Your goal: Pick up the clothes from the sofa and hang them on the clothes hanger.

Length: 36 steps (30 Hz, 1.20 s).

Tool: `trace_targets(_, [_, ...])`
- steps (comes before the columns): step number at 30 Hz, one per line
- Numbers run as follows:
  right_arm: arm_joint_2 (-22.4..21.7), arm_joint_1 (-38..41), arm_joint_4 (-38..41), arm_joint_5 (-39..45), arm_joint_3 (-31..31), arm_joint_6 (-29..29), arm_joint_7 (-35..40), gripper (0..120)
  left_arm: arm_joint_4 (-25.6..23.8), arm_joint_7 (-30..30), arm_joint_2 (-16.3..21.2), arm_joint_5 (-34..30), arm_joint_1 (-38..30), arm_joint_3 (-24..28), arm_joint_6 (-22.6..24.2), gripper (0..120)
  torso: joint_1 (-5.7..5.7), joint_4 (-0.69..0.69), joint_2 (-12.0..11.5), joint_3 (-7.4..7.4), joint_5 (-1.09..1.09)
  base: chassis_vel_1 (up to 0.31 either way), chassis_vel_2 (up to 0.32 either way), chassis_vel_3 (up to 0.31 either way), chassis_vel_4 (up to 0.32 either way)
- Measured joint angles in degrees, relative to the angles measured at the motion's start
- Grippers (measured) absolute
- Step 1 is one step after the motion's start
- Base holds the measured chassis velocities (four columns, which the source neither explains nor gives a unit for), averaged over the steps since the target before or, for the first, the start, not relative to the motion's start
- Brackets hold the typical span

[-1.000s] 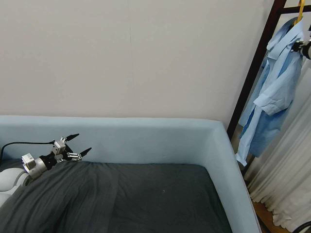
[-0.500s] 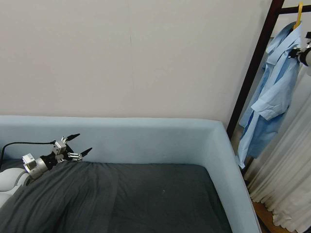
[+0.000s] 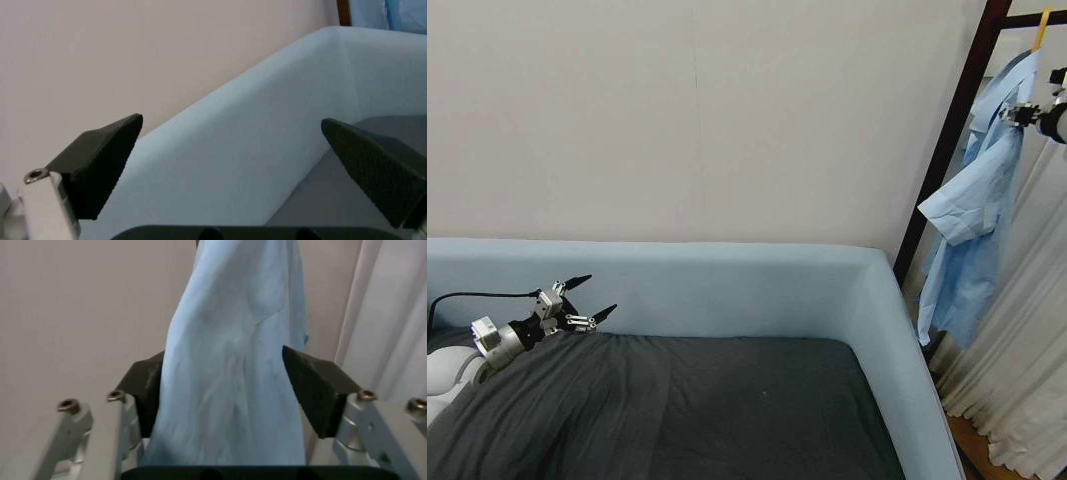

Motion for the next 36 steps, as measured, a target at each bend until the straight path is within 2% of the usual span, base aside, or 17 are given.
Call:
trace_targets(2, [-3.4, -5.0, 5.7, 0.4, 3.9, 0.1, -0.8, 75, -0.3, 0.0, -0.2, -1.0, 0.0, 0.1, 0.0, 100, -0.01, -0.02, 0.0, 0.0, 0.01, 0.0, 0.0, 0.0, 0.0])
trace_targets(4, [-8.5, -11.0, 12.9, 0.7, 7.4, 3.0, -2.2, 85, -1.8, -0.2, -0.7, -4.2, 0.5, -0.1, 0.8, 100, -0.01, -0.04, 0.0, -0.01, 0.02, 0.0, 0.0, 0.0, 0.0])
trace_targets(6, [-10.2, -13.1, 15.4, 0.7, 8.4, 4.7, -2.8, 88, -2.6, -0.6, -0.9, -5.4, 0.8, -0.3, 1.4, 100, -0.01, -0.05, 0.0, -0.01, 0.01, 0.0, 0.0, 0.0, 0.0])
trace_targets(8, [-13.5, -17.2, 21.8, 1.5, 10.9, 8.6, -4.1, 98, -7.6, -4.1, -1.8, -9.2, 3.1, -1.9, 4.0, 100, -0.01, -0.02, 0.0, 0.0, 0.01, 0.0, 0.0, 0.0, 0.0])
trace_targets(9, [-13.5, -17.2, 21.8, 1.5, 10.9, 8.6, -4.1, 98, -7.6, -4.1, -1.8, -9.2, 3.1, -1.9, 4.0, 100, -0.01, -0.02, 0.0, 0.0, 0.01, 0.0, 0.0, 0.0, 0.0])
trace_targets(12, [-15.9, -18.9, 28.0, 3.5, 12.7, 11.2, -3.2, 100, -16.2, -11.8, -4.0, -11.7, 6.8, -4.4, 6.8, 100, -0.01, 0.02, 0.0, -0.01, -0.02, 0.0, 0.0, 0.0, 0.0])
trace_targets(13, [-15.9, -18.9, 28.0, 3.5, 12.7, 11.2, -3.2, 100, -16.2, -11.8, -4.0, -11.7, 6.8, -4.4, 6.8, 100, -0.01, 0.02, 0.0, -0.01, -0.02, 0.0, 0.0, 0.0, 0.0])
trace_targets(15, [-17.3, -19.7, 31.6, 4.1, 12.8, 13.5, -2.3, 100, -21.9, -16.6, -6.0, -11.9, 9.4, -5.7, 7.7, 100, -0.02, 0.01, 0.0, -0.01, 0.0, 0.0, 0.0, 0.0, 0.0])
trace_targets(17, [-17.8, -20.3, 33.7, 3.7, 12.5, 16.4, -1.9, 100, -25.6, -19.2, -7.7, -11.4, 11.1, -6.3, 8.0, 100, -0.01, -0.02, 0.0, -0.01, 0.0, 0.0, 0.0, 0.0, 0.0])
trace_targets(18, [-17.8, -20.3, 33.7, 3.7, 12.5, 16.4, -1.9, 100, -25.6, -19.2, -7.7, -11.4, 11.1, -6.3, 8.0, 100, -0.01, -0.02, 0.0, -0.01, 0.0, 0.0, 0.0, 0.0, 0.0])
trace_targets(22, [-17.7, -23.1, 38.4, -0.6, 9.9, 25.4, -3.1, 100, -32.8, -21.8, -12.0, -9.1, 15.7, -7.1, 8.1, 100, -0.01, 0.01, 0.0, 0.0, 0.01, 0.0, 0.0, 0.0, 0.0])
trace_targets(27, [-16.0, -24.9, 38.9, -1.8, 8.7, 28.4, -6.3, 100, -35.7, -21.8, -14.0, -6.8, 18.9, -7.3, 8.1, 100, -0.01, -0.01, 0.0, 0.0, -0.02, 0.0, 0.0, 0.0, 0.0])
trace_targets(31, [-10.7, -32.5, 35.1, -6.9, 8.7, 32.0, -7.7, 100, -38.7, -22.2, -16.5, -3.8, 22.6, -7.5, 8.2, 100, -0.01, 0.01, 0.0, 0.01, -0.01, 0.0, 0.0, 0.0, 0.0])
trace_targets(32, [-10.7, -32.5, 35.1, -6.9, 8.7, 32.0, -7.7, 100, -38.7, -22.2, -16.5, -3.8, 22.6, -7.5, 8.2, 100, -0.01, 0.01, 0.0, 0.01, -0.01, 0.0, 0.0, 0.0, 0.0])
trace_targets(36, [-2.3, -42.0, 28.7, -15.5, 9.6, 36.0, -9.1, 100, -41.4, -24.0, -19.7, -0.6, 26.5, -7.9, 8.9, 100, 0.0, 0.0, 0.0, 0.01, 0.02, 0.0, 0.0, 0.0, 0.0])
